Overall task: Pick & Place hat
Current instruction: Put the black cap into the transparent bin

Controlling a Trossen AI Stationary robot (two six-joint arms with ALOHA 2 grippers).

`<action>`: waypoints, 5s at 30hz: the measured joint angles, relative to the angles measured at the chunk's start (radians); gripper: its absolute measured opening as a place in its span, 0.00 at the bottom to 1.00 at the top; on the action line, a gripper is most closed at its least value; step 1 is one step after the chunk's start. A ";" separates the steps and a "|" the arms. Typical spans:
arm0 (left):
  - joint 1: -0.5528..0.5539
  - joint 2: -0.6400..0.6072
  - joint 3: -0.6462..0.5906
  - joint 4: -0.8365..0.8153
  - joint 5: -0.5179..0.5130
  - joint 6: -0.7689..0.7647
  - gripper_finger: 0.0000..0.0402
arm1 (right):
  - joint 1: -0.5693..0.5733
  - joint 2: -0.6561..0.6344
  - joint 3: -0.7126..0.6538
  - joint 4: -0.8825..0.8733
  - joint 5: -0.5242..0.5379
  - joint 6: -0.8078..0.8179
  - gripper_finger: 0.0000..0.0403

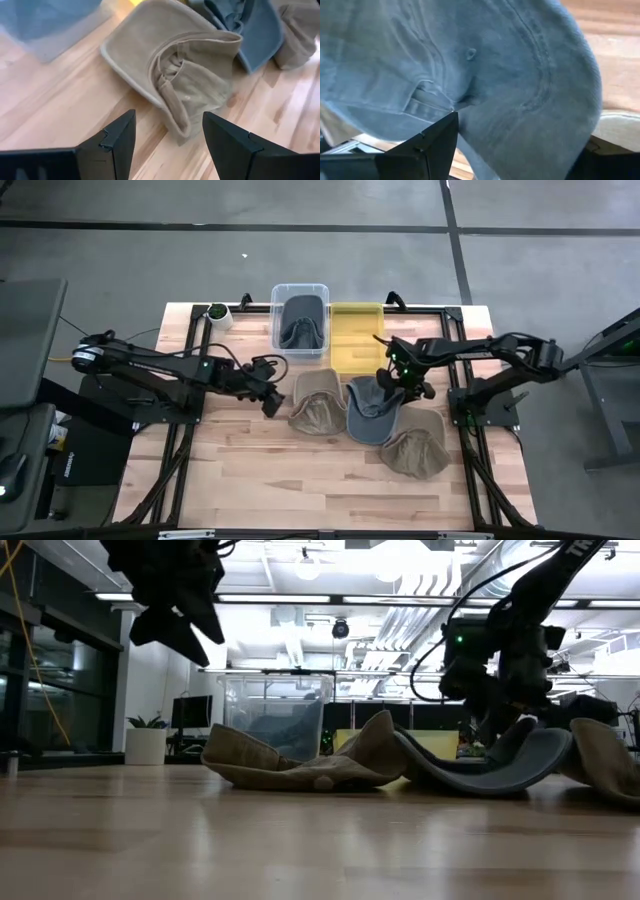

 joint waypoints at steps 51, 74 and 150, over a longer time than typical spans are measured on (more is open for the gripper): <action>0.000 -0.066 0.000 -0.009 0.009 0.026 0.51 | 0.073 -0.126 0.002 0.061 -0.040 -0.133 0.01; 0.001 -0.081 0.000 0.068 0.017 -0.021 0.51 | 0.229 -0.479 0.002 0.003 0.115 -0.064 0.01; 0.065 -0.002 0.000 0.254 0.115 0.078 0.51 | 0.331 0.111 0.933 -0.753 0.346 -1.277 0.01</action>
